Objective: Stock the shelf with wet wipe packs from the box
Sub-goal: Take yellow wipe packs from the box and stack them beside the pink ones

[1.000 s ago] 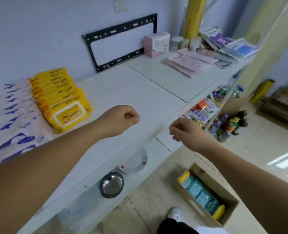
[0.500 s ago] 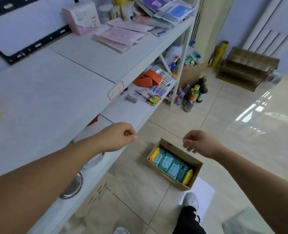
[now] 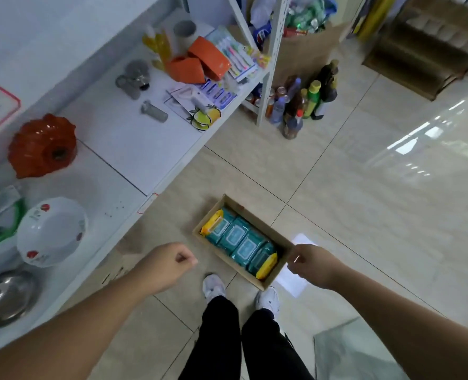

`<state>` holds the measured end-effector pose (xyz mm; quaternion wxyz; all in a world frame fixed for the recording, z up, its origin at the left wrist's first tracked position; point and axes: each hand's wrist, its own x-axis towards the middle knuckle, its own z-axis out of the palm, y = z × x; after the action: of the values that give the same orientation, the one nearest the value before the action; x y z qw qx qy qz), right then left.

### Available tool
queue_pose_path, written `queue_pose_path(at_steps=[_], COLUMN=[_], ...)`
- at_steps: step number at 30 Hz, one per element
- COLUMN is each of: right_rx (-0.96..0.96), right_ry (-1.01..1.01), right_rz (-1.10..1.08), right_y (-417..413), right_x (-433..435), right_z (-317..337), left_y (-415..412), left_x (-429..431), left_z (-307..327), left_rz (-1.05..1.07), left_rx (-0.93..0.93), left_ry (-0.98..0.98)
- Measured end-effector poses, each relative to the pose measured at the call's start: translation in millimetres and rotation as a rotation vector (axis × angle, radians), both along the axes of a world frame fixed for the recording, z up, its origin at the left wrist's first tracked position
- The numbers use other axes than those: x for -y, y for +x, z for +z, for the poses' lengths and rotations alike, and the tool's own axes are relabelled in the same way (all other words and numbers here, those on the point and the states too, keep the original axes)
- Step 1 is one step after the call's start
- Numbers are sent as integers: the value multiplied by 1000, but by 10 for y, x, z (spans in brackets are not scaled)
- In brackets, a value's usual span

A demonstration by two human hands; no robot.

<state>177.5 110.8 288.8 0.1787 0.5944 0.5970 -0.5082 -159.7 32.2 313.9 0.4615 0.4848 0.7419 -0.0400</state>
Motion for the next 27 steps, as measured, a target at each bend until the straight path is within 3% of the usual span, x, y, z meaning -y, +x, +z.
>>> queue_pose_path(at_steps=[7, 14, 18, 23, 27], right_rx=[95, 166, 194, 214, 250], right_ry=[-33, -73, -53, -6, -5], right_rz=[60, 225, 335, 503, 592], right_y=[80, 28, -69, -162, -160], right_x=[-84, -148, -219, -287, -241], right_z=[-1576, -3056, -3689, -4257, -4569], left_y=[-13, -55, 34, 77, 59], left_x=[-350, -637, -811, -976, -1075], left_z=[-1694, -3299, -3931, -4606, -4978], left_rz=[-15, -59, -182, -306, -312], left_rx=[-15, -168, -280, -356, -408], left_ry=[-99, -83, -43, -155, -163])
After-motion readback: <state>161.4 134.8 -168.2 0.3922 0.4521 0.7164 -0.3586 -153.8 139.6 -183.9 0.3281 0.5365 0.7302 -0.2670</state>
